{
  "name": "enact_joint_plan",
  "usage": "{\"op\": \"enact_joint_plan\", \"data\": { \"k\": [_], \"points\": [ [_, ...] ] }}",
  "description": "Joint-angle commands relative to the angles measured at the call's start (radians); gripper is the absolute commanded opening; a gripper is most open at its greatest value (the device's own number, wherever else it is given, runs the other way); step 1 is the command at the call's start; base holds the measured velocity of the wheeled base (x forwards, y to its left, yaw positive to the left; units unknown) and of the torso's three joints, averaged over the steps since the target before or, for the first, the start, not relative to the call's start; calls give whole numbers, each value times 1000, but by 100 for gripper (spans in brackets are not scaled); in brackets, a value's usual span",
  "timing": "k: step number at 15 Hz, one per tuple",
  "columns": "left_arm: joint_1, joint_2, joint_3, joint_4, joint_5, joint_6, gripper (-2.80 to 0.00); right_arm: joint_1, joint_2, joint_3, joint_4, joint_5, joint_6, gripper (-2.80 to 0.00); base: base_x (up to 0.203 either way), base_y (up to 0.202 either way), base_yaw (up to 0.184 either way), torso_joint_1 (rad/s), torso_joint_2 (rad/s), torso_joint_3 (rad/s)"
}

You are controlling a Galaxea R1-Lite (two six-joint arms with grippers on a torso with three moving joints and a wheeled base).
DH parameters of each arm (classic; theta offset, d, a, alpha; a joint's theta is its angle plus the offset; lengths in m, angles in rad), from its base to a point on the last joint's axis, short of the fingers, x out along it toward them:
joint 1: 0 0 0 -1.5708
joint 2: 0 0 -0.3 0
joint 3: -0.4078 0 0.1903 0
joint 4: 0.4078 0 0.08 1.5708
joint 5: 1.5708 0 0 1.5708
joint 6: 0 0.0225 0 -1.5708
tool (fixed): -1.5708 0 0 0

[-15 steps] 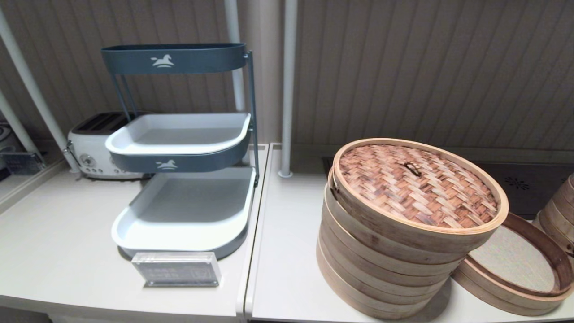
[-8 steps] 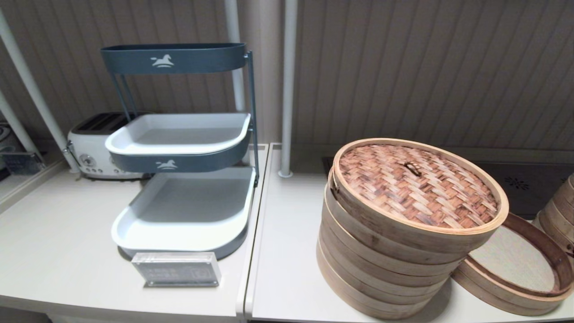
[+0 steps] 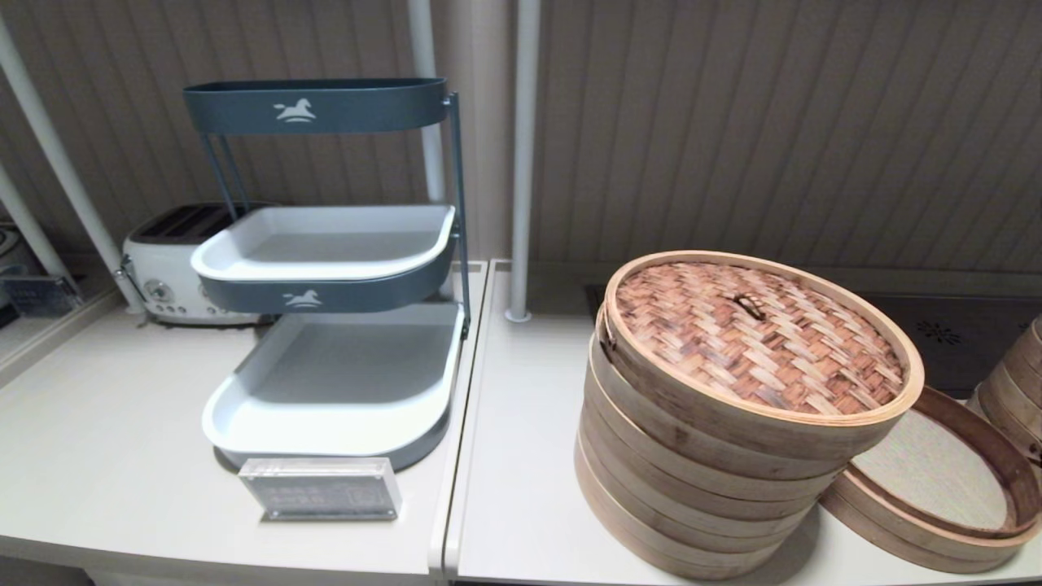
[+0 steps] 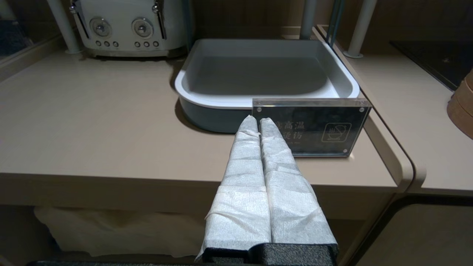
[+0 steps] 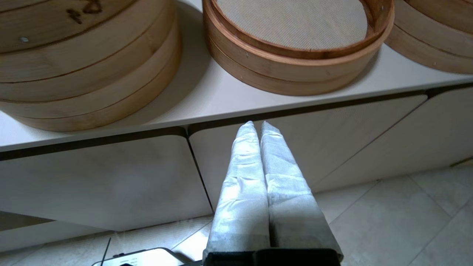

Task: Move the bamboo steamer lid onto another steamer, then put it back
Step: Pick up the steamer

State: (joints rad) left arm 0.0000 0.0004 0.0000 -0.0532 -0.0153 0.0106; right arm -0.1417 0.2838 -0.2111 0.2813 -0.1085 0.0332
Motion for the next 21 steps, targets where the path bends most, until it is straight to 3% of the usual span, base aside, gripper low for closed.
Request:
{"op": "enact_joint_plan", "data": {
  "k": [1, 4, 7, 10, 11, 13, 14, 16, 21],
  "points": [
    [0, 0, 28, 0, 0, 0, -280, -4, 5, 10, 1, -39, 2, -280, 0, 0, 0, 0, 0, 0],
    [0, 0, 28, 0, 0, 0, -280, -19, 5, 16, 3, -140, 1, -280, 0, 0, 0, 0, 0, 0],
    [0, 0, 28, 0, 0, 0, -280, -45, 3, 22, -15, -157, 23, -280, 0, 0, 0, 0, 0, 0],
    [0, -1, 28, 0, 0, 0, -280, -45, 3, 72, -169, -159, 28, -280, 0, 0, 0, 0, 0, 0],
    [0, 0, 28, 0, 0, 0, -280, -45, 3, 104, -261, -130, 11, -280, 0, 0, 0, 0, 0, 0],
    [0, 0, 28, 0, 0, 0, -280, -45, 3, 193, -416, 16, -94, -280, 0, 0, 0, 0, 0, 0],
    [0, 0, 28, 0, 0, 0, -280, -45, 3, 220, -443, 40, -141, -280, 0, 0, 0, 0, 0, 0],
    [0, 0, 28, 0, 0, 0, -280, -40, -1, 228, -409, 152, -152, -280, 0, 0, 0, 0, 0, 0],
    [0, 0, 28, 0, 0, 0, -280, 5, -11, 234, -370, 159, -151, -280, 0, 0, 0, 0, 0, 0]
  ]
}}
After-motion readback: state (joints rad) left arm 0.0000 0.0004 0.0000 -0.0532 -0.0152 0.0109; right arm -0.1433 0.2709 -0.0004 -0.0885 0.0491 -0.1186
